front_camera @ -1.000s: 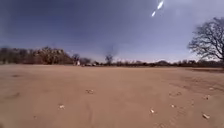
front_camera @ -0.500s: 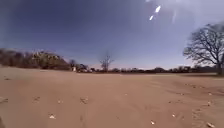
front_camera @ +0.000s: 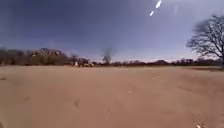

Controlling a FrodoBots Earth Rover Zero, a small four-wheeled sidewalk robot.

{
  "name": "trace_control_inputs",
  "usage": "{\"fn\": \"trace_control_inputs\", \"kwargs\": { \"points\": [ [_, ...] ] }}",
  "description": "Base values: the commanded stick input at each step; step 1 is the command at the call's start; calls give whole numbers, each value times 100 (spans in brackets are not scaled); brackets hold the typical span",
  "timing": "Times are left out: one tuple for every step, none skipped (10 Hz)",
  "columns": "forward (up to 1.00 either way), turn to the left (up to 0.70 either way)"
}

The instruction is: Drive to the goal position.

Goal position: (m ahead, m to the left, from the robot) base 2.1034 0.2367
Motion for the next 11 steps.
{"fn": "trace_control_inputs", "kwargs": {
  "points": [
    [100, 0],
    [100, 0],
    [100, 0],
    [100, 0],
    [100, -8],
    [100, -17],
    [100, -25],
    [100, -27],
    [100, -27],
    [100, -27],
    [100, -11]
  ]
}}
